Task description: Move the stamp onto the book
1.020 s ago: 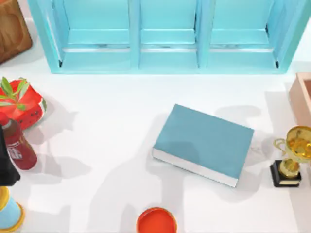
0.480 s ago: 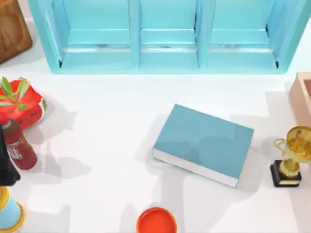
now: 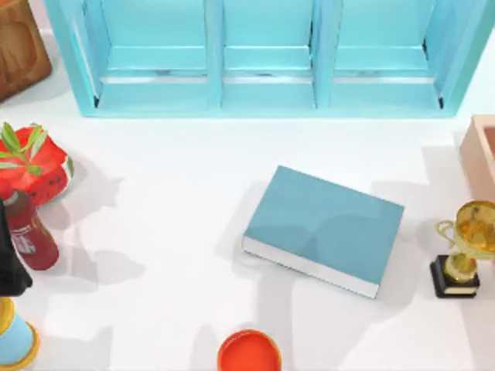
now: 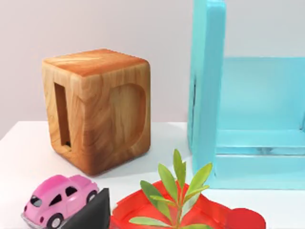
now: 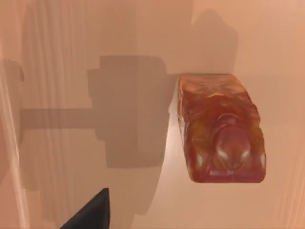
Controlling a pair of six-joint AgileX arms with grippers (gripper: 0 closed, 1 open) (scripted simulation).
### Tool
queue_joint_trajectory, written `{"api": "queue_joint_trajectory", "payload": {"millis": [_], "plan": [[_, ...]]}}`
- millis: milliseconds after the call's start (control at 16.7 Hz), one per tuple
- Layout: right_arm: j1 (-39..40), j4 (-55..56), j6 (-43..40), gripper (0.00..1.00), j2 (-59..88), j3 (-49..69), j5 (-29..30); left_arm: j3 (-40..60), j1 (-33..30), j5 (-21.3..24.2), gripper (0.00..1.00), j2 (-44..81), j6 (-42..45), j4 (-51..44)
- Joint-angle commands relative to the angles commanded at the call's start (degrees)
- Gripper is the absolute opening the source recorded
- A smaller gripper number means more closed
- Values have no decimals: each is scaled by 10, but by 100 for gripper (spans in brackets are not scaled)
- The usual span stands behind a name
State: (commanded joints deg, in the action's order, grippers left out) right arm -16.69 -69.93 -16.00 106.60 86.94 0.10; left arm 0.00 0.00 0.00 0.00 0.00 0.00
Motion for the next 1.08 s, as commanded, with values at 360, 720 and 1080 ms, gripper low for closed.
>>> {"api": "queue_joint_trajectory", "payload": {"millis": [360,720,1080], "plan": [[-10,105,-8,100,81,-24,-1,0,0,0,100,0,0,0],[3,196,5,100,56,-141,0,0,0,0,100,0,0,0],[2,207,5,100,54,-154,0,0,0,0,100,0,0,0]]}}
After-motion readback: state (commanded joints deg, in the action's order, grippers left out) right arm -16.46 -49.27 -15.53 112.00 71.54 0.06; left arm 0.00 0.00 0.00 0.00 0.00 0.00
